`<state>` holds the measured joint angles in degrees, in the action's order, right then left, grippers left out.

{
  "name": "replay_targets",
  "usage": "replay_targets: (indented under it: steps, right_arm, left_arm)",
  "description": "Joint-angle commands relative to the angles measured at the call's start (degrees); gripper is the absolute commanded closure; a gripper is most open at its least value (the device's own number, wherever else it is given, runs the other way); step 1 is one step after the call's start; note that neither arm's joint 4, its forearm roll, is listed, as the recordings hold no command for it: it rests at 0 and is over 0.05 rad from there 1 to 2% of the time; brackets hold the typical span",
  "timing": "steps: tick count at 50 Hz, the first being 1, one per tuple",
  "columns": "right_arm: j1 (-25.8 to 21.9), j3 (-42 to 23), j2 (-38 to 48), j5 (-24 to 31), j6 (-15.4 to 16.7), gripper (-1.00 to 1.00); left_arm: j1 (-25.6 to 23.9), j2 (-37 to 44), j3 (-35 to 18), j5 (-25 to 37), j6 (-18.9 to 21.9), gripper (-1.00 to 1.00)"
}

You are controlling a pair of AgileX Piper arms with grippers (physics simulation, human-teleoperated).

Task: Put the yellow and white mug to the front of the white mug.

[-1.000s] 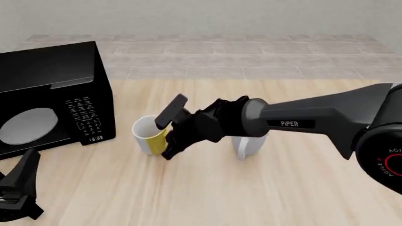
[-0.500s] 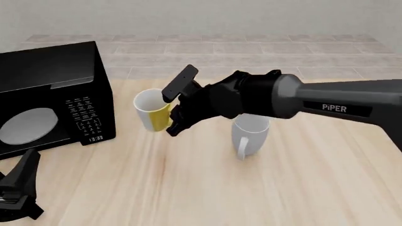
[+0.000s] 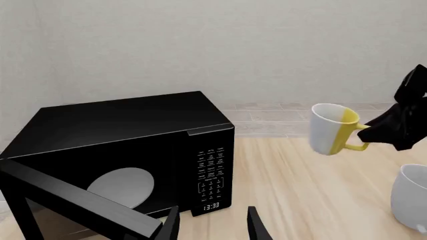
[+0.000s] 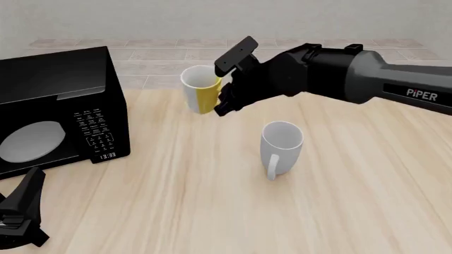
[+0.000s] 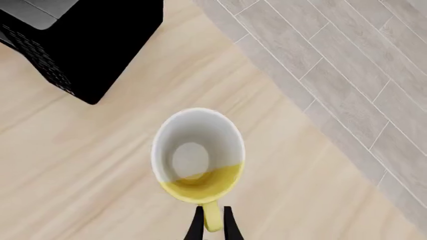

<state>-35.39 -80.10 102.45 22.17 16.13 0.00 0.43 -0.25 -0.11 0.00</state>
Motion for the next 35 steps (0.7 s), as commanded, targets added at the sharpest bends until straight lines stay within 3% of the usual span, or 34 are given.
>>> replay_targets:
  steps: [1, 19, 35]
  right_arm:
    - [4.17, -0.74, -0.73, 0.44, -0.61, 1.00]
    - [13.45, -0.86, 0.74, -1.16, 0.42, 1.00]
    - [16.86, 0.53, 2.07, -2.91, -1.62, 1.00]
  left_arm:
    - [0.00, 0.00, 0.00, 0.00, 0.00, -1.00]
    - [0.00, 0.00, 0.00, 0.00, 0.00, -1.00]
    - [0.00, 0.00, 0.00, 0.00, 0.00, -1.00]
